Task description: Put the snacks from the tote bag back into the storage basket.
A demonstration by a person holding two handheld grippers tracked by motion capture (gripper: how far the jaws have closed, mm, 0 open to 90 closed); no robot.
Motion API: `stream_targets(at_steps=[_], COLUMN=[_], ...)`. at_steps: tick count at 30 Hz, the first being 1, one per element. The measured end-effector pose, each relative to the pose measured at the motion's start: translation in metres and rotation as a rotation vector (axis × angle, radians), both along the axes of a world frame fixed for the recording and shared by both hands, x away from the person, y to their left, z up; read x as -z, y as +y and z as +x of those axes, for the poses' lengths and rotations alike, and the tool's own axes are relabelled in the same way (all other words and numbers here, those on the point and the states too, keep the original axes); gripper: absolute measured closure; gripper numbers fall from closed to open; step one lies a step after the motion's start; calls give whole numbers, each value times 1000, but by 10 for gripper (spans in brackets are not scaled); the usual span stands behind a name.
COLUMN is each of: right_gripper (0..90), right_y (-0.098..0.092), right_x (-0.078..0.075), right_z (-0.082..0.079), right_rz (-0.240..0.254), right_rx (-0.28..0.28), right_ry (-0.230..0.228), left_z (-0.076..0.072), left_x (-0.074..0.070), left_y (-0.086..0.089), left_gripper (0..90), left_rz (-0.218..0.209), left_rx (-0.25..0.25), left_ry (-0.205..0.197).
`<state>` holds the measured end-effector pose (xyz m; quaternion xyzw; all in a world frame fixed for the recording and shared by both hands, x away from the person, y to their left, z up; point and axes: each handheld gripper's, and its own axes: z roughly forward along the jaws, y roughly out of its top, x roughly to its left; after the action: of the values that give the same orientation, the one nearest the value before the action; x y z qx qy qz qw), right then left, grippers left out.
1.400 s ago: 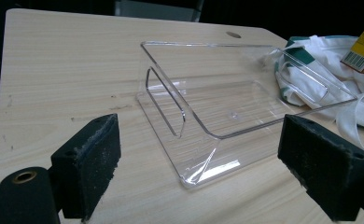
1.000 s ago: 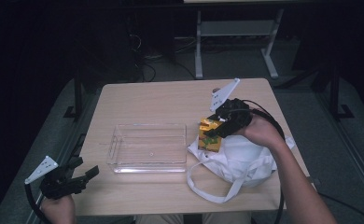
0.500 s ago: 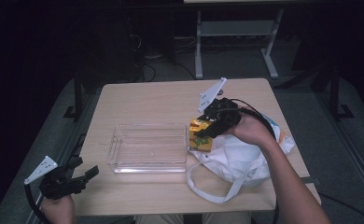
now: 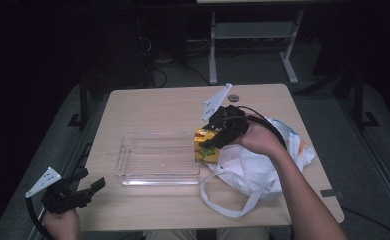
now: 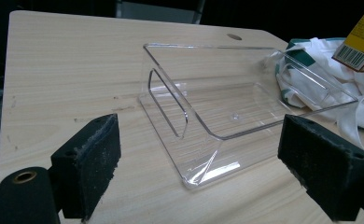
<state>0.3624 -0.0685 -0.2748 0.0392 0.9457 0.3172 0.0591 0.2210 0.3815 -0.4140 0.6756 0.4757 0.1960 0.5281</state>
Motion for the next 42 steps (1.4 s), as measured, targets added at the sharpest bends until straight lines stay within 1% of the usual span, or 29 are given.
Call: stream_targets(at_steps=[2,3,5,7,9,10,14,16,17,19,21,34,36,38,39,42], right_gripper=[519,519,519,519,519,520,520,519,520,520,520,520,519,519,520,519], right_y=[6,6,12,17,19,21,26,29,30,32,34,48,50,53,55,57], right_x=[-2,-2,-4,-5,-5,-5,-4,-2,-2,-1,-1,2,3,3,4,5], right_z=[-1,-1,-1,-2,-3,-2,-2,-2,-2,-2,-2,-3,-3,-3,-4,-4], right_rz=[-1,-1,2,-4,-7,-2,4,-2,2,-2,0,-13,-10,-10,-16,-19], right_rx=[-7,-7,-21,-33,-31,-40,-46,-45,-53,-52,-59,-76,-81,-84,-85,-89], right_ry=[-4,-4,-7,-17,-11,-18,-6,-1,-7,1,-6,0,-6,-5,4,4], left_z=[0,0,0,0,0,0,0,0,0,0,0,0,0,0,0,0], left_x=[0,0,0,0,0,0,0,0,0,0,0,0,1,0,0,0], left_y=[0,0,0,1,1,1,1,1,1,1,1,2,2,2,2,2], left_gripper=[127,127,127,127,127,127,127,126,127,127,127,126,126,126,126,127], left_rz=[0,1,2,3,2,2,0,0,0,-1,0,-6,-7,-6,-5,-6], left_rx=[-1,0,0,1,0,1,-1,1,1,0,0,-5,-4,-4,-4,-4], left_ry=[0,0,-2,-3,-4,-5,-6,-4,-4,-3,-5,-6,-7,-7,-7,-7])
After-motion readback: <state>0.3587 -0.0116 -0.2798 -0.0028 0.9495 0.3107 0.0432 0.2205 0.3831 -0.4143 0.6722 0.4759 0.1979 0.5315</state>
